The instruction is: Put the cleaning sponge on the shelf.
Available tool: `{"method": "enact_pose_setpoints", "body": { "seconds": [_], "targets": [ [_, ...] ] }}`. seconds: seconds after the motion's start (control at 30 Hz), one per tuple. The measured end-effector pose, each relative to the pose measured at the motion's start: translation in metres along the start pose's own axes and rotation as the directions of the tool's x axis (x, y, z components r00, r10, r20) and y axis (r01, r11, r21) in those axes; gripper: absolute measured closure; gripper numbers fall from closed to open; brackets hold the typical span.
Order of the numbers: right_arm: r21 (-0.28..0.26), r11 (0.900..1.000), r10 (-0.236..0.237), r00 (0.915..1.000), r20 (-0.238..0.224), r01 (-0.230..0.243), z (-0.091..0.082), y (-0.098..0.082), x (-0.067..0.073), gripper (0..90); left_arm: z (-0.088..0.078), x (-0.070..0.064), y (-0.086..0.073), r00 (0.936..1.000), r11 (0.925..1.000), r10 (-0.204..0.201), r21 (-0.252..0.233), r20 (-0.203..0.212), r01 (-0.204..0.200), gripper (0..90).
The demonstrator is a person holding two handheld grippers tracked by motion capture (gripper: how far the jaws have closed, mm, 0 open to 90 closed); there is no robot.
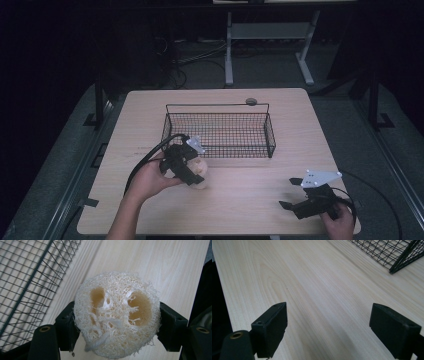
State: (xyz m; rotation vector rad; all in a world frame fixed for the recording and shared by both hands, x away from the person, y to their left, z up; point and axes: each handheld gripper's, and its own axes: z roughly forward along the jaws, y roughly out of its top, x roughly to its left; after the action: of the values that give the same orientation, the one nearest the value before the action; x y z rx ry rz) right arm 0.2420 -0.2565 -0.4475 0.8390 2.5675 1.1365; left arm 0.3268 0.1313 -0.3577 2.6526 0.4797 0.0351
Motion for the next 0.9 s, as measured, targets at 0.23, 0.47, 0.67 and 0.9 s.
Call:
{"method": "enact_pose_setpoints", "body": {
  "seconds": [0.23,0.47,0.67,0.9],
  "targets": [
    [-0.005,1.000,0.000,1.0000,0.000,0.000,0.000,0.000,-0.002,14.2,-0.007,0.007,0.010,0.9998,0.9999,-0.003,-0.011,0.021,0.003,28.7],
    [-0.004,1.000,0.005,1.0000,-0.001,-0.005,0.001,-0.001,-0.003,14.2,-0.015,0.015,0.020,0.9998,0.9998,-0.010,-0.017,0.016,0.010,28.7],
    [-0.006,1.000,0.012,0.9999,0.002,-0.012,0.000,-0.001,-0.004,14.2,-0.023,0.025,0.029,0.9997,0.9994,-0.018,-0.029,0.016,0.018,28.7],
    [-0.010,1.000,0.011,0.9999,0.001,-0.011,0.001,0.000,-0.005,14.2,-0.033,0.040,0.043,0.9995,0.9991,-0.024,-0.035,0.019,0.024,28.7]
  ]
}}
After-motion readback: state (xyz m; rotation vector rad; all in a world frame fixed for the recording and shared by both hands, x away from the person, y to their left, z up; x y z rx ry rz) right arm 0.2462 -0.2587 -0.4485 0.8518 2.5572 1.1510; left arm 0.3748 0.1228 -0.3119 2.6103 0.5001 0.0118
